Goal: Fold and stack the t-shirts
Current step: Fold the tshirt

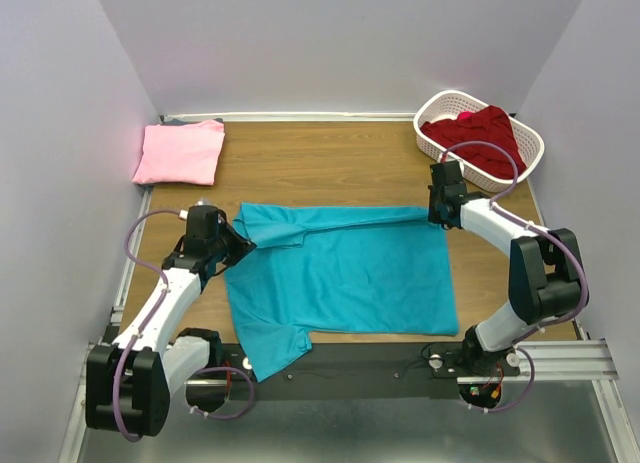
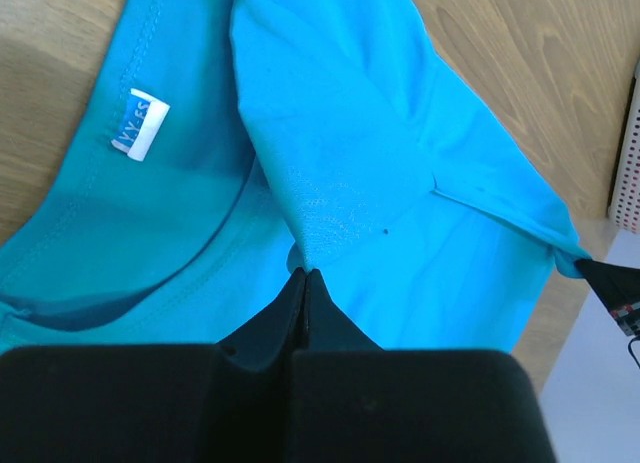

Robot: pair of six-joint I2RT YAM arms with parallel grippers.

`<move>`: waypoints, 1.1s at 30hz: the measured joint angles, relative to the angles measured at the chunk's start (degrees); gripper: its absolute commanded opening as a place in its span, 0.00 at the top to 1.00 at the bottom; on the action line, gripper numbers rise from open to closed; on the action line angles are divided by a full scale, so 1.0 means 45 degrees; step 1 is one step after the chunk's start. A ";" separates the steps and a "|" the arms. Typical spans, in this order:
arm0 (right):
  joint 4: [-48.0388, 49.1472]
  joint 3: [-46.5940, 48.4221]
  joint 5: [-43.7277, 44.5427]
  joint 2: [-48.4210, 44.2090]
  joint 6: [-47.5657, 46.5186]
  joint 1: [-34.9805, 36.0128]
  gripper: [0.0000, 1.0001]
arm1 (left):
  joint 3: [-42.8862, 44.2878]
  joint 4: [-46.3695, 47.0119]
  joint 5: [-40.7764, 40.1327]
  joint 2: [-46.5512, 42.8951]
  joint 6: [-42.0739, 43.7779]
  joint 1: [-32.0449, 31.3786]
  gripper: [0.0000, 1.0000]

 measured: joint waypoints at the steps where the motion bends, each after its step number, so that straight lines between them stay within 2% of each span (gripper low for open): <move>1: 0.0000 0.0000 0.0000 -0.0005 0.0015 0.0000 0.99 | -0.0053 0.0000 0.0005 -0.0024 -0.0044 0.0000 1.00; 14: -0.0005 -0.0282 0.0024 0.0024 0.0267 0.0000 0.99 | -0.1311 -0.0117 0.0131 -0.0452 -0.0874 -0.0102 1.00; 19: -0.0005 -0.0282 0.0049 0.0117 0.0287 0.0000 0.99 | -0.0865 -0.0573 -0.0121 -0.1258 -0.0952 -0.0146 1.00; 23: -0.0010 -0.0282 0.0121 0.0117 0.0287 0.0000 0.99 | -0.0121 -0.0656 -0.0398 -0.1273 -0.0850 -0.0146 1.00; 28: -0.0277 -0.0291 0.0369 -0.0010 0.0316 0.0000 0.99 | -0.0214 -0.0704 -0.0408 -0.1253 -0.0826 -0.0146 1.00; 31: -0.0398 -0.0364 0.0398 -0.0155 0.0364 0.0000 0.96 | -0.0418 -0.0733 -0.0408 -0.1263 -0.0835 -0.0146 1.00; 33: -0.0525 -0.0525 0.0384 -0.0253 0.0486 0.0000 0.86 | -0.0578 -0.0811 -0.0403 -0.1302 -0.0845 -0.0146 1.00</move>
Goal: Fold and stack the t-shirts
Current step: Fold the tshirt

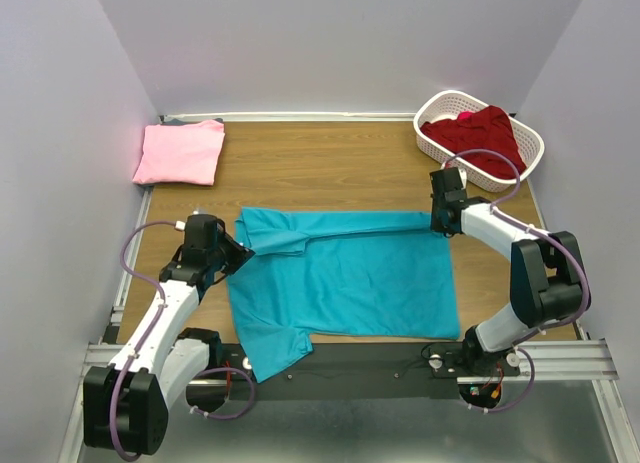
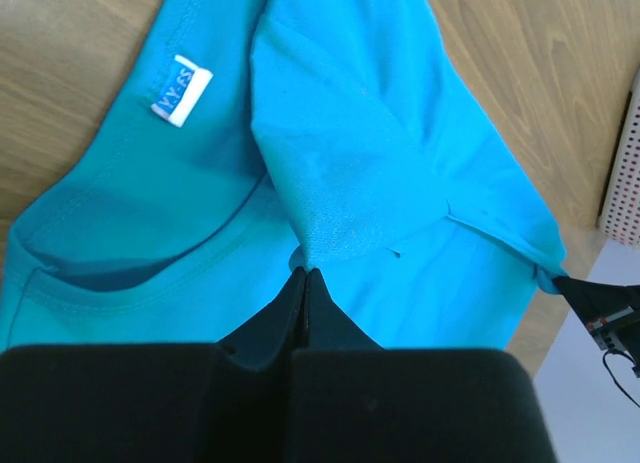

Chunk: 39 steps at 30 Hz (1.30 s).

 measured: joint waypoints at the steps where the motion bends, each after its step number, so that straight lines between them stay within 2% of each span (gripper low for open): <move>1: -0.0049 -0.0063 0.0000 -0.0010 0.0019 0.0000 0.84 | -0.0083 -0.0034 0.0000 -0.0039 -0.0005 0.0000 1.00; 2: -0.0141 -0.0136 -0.0010 -0.0010 0.0092 0.0000 0.83 | -0.0141 -0.0053 0.0000 -0.0073 -0.0010 -0.0005 1.00; 4: -0.0330 -0.0223 -0.0185 -0.0010 0.0267 -0.0005 0.79 | -0.0325 -0.0102 0.0000 -0.0189 -0.0024 -0.0019 0.93; 7: -0.0520 -0.0228 -0.0661 -0.0015 0.0515 -0.0019 0.66 | -0.0573 -0.0146 0.0010 -0.0355 -0.0044 -0.0024 0.66; 8: -0.0631 -0.0228 -0.0947 -0.0015 0.0612 -0.0029 0.59 | -0.0661 -0.0155 0.0010 -0.0427 -0.0092 -0.0024 0.58; 9: -0.0772 -0.0228 -0.1302 -0.0019 0.0763 -0.0049 0.55 | -0.0743 -0.0180 0.0010 -0.0534 -0.0170 -0.0024 0.43; 12: -0.1049 -0.0223 -0.1846 -0.0126 0.0860 -0.0058 0.37 | -0.0777 -0.0355 -0.0010 -0.0850 -0.0209 -0.0024 0.22; 15: -0.1326 -0.0214 -0.2113 -0.0704 0.0801 -0.0073 0.30 | -0.0680 -0.0554 -0.0253 -0.1229 -0.0112 -0.0024 0.12; 22: -0.1263 0.0209 -0.3220 -0.1574 0.0719 -0.1462 0.28 | 0.0583 -0.0427 -0.1778 -0.0583 0.1277 -0.0015 0.10; 26: -0.0913 0.0209 -0.4342 -0.1831 0.0831 -0.1996 0.27 | 0.1758 0.0257 -0.2419 0.1132 0.2608 0.0044 0.11; 32: -0.0321 0.0204 -0.5270 -0.2574 0.1005 -0.2181 0.28 | 0.3191 0.1413 -0.2545 0.4201 0.4163 0.0185 0.20; 34: -0.0180 0.0204 -0.5294 -0.2739 0.1025 -0.2341 0.33 | 0.3453 0.1681 -0.2545 0.5017 0.4488 0.0185 0.22; 37: 0.0141 0.0199 -0.5430 -0.2453 0.1171 -0.2769 0.44 | 0.3740 0.1938 -0.2579 0.6120 0.4779 0.0223 0.27; 38: 0.0374 0.0170 -0.5552 -0.2195 0.1277 -0.3016 0.50 | 0.3876 0.2045 -0.2589 0.6509 0.4862 0.0238 0.29; 39: 0.0602 0.0126 -0.5678 -0.1943 0.1433 -0.3225 0.52 | 0.4012 0.2171 -0.2594 0.6887 0.4920 0.0243 0.32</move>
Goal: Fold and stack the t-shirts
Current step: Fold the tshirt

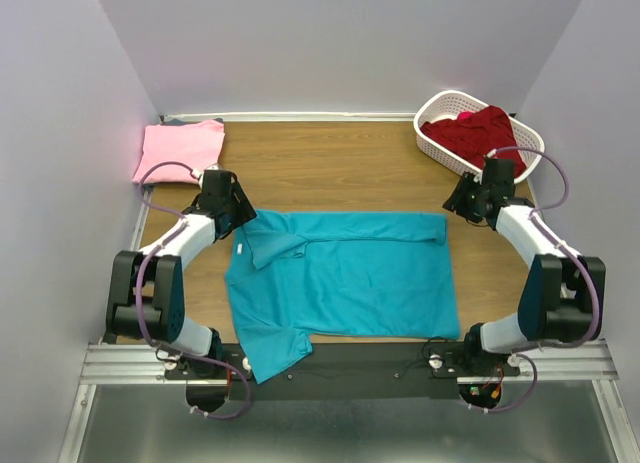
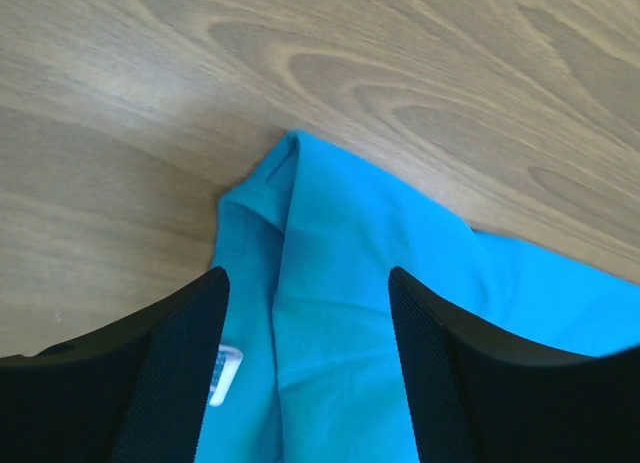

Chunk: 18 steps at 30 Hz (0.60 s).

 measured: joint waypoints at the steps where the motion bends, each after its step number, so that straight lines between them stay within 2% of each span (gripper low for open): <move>1: 0.0238 -0.0078 -0.0121 0.0282 0.0160 -0.0204 0.52 | 0.0121 0.0083 -0.0005 0.0316 0.0049 0.0000 0.33; 8: 0.1117 -0.0238 -0.0845 0.1860 0.0384 -0.0942 0.54 | 0.1127 0.0500 0.0010 0.2210 0.0282 0.0000 0.37; 16: 0.2021 -0.0529 -0.1948 0.2866 0.0384 -0.1107 0.55 | 0.1219 0.0690 0.0185 0.2754 0.0389 0.0000 0.37; 18: 0.2118 -0.0612 -0.2084 0.3045 0.0379 -0.1112 0.58 | 0.1219 0.0743 0.0223 0.2817 0.0408 0.0000 0.37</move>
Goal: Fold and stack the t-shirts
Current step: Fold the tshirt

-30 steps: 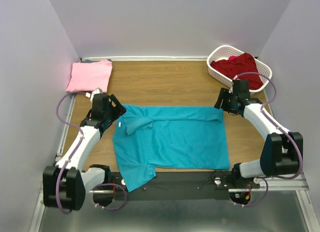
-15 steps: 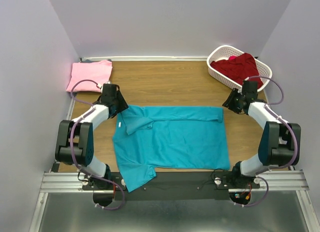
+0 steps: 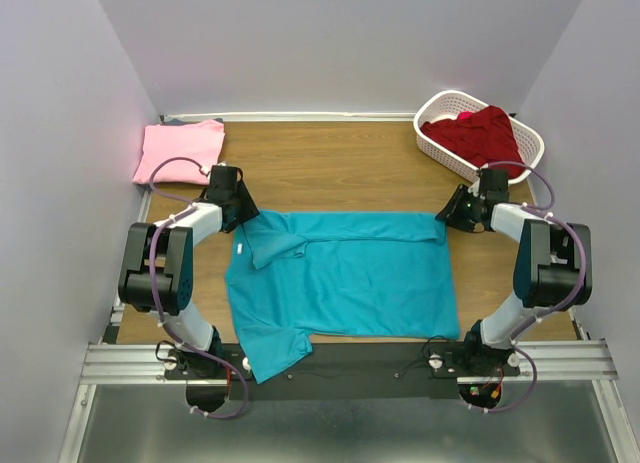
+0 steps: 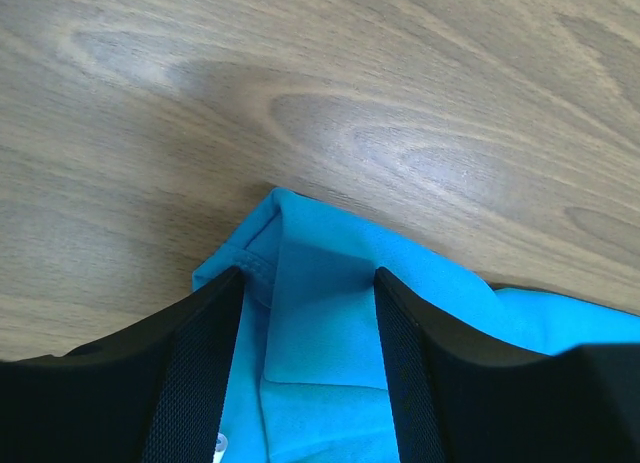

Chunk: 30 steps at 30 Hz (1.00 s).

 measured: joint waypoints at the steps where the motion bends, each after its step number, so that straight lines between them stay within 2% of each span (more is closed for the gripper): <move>1: 0.0034 -0.0019 -0.0073 0.0107 0.0000 -0.0005 0.58 | 0.0000 0.0019 0.0034 0.0029 0.0005 0.0000 0.38; 5: 0.0330 -0.0024 -0.0325 0.0277 -0.0039 -0.0039 0.60 | 0.0000 0.0078 0.0083 0.0087 0.0019 0.0000 0.42; 8: 0.0393 -0.0024 -0.0379 0.0301 -0.0034 -0.0053 0.66 | 0.0005 0.0117 0.0083 0.0146 0.0049 0.0000 0.49; 10: 0.0403 -0.0029 -0.0384 0.0330 -0.0097 -0.0053 0.76 | 0.0010 0.0131 0.0083 0.0189 0.0063 0.0000 0.58; 11: 0.0408 -0.0029 -0.0384 0.0345 -0.0131 -0.0058 0.85 | 0.0034 0.0131 0.0078 0.0219 0.0078 0.0000 0.62; 12: 0.0408 -0.0029 -0.0374 0.0364 -0.0155 -0.0063 0.89 | 0.0063 0.0121 0.0073 0.0253 0.0078 0.0000 0.69; 14: 0.0423 -0.0053 -0.0364 0.0384 -0.0146 -0.0092 0.97 | 0.0175 0.0087 0.0024 0.0374 0.0121 0.0000 0.74; 16: 0.0432 -0.0053 -0.0340 0.0393 -0.0170 -0.0136 0.99 | 0.0233 0.0078 -0.0092 0.0442 0.0107 0.0019 0.81; 20: 0.0491 -0.0049 -0.0126 0.0466 -0.0267 -0.0248 0.99 | 0.0466 -0.0155 -0.0432 0.0529 0.0121 0.0078 0.86; 26: 0.0481 0.0466 -0.0049 0.0772 -0.0729 -0.0267 0.99 | 0.1705 -0.0510 -0.0903 0.1064 0.0209 0.0102 0.86; 29: 0.0486 0.0865 -0.0053 0.0942 -0.0899 -0.0267 0.95 | 0.2103 -0.0491 -0.0971 0.1263 0.0253 0.0102 0.76; 30: 0.0495 0.0996 -0.0058 0.1015 -0.0947 -0.0267 0.87 | 0.2181 -0.0486 -0.0971 0.1326 0.0287 0.0102 0.65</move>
